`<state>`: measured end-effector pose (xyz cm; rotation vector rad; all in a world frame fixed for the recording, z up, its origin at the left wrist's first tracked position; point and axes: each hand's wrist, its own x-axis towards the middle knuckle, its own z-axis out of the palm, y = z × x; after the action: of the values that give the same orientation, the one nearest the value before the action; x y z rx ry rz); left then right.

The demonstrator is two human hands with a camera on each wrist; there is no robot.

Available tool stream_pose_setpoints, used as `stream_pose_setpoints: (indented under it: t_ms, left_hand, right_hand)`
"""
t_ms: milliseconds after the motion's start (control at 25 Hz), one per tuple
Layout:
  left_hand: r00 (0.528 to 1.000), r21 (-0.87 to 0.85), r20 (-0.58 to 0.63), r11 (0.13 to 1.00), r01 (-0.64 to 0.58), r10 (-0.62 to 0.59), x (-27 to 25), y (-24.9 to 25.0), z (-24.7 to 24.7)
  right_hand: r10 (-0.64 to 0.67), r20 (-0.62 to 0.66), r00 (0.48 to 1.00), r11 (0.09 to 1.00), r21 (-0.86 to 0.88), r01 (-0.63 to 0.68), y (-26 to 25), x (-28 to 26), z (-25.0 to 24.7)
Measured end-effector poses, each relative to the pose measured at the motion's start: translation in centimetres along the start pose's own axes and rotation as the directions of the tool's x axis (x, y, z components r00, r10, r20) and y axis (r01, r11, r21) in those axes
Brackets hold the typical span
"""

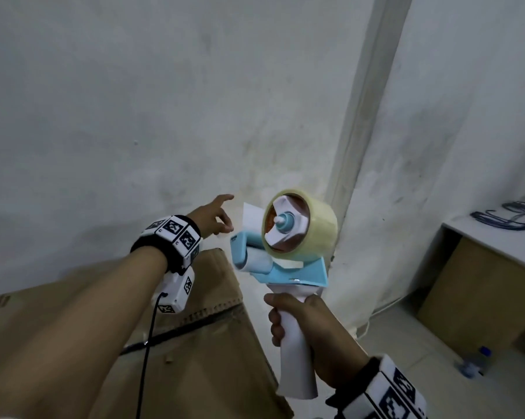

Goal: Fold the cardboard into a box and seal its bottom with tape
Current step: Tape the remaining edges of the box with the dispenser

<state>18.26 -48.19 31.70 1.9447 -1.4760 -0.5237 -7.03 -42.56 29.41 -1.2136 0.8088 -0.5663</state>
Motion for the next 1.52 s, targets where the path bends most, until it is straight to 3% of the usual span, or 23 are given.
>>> stream_pose_setpoints:
  t_ms: [240, 600, 720, 840, 920, 1040, 1120, 1200, 1280, 1400, 1520]
  left_hand:
    - [0.986, 0.082, 0.019, 0.983, 0.163, -0.165, 3.3, -3.4, 1.3]
    - [0.949, 0.282, 0.235, 0.949, 0.139, -0.209, 7.4, -7.5, 2.6]
    - [0.954, 0.246, 0.186, 0.951, 0.185, -0.234, 6.9, -7.1, 3.1]
    - [0.943, 0.268, 0.217, 0.945, 0.190, -0.251, 6.7, -6.7, 3.6]
    - [0.937, 0.435, 0.212, 0.885, 0.164, -0.277, 5.8, -6.6, 3.9]
    - [0.963, 0.705, 0.089, 0.699, 0.121, -0.256, 4.7, -7.3, 3.6]
    - [0.974, 0.646, 0.046, 0.751, 0.140, -0.222, 4.7, -6.4, 2.7]
    - [0.976, 0.503, 0.124, 0.859, 0.093, -0.178, 4.7, -4.7, 1.6]
    - [0.961, 0.411, 0.214, 0.908, 0.077, -0.178, 4.1, -3.9, 1.4]
    - [0.915, 0.380, 0.346, 0.923, 0.067, -0.209, 3.2, -4.8, 1.6]
    - [0.884, 0.356, 0.388, 0.927, 0.118, -0.262, 2.9, -5.4, 2.0]
  right_hand:
    - [0.035, 0.067, 0.997, 0.982, -0.189, -0.022, 0.1, 2.9, 2.1]
    - [0.158, -0.008, 0.987, 0.958, -0.242, -0.155, 0.4, 4.7, 2.0]
    - [0.154, -0.006, 0.988, 0.966, -0.208, -0.152, 0.5, 4.8, 1.9]
    - [0.157, -0.012, 0.988, 0.965, -0.212, -0.156, 0.7, 4.7, 1.7]
    - [0.162, -0.028, 0.986, 0.956, -0.244, -0.164, 0.7, 4.8, 1.8]
    - [0.172, -0.047, 0.984, 0.939, -0.295, -0.178, 0.7, 4.8, 2.1]
    - [0.171, -0.053, 0.984, 0.934, -0.308, -0.179, 0.7, 4.8, 2.2]
    - [0.161, -0.055, 0.985, 0.931, -0.322, -0.170, 0.5, 4.7, 2.3]
    - [0.155, -0.057, 0.986, 0.933, -0.320, -0.166, 0.5, 4.6, 2.3]
    - [0.156, -0.058, 0.986, 0.947, -0.275, -0.165, 0.5, 4.5, 2.3]
    - [0.151, -0.049, 0.987, 0.949, -0.272, -0.158, 0.4, 4.6, 2.2]
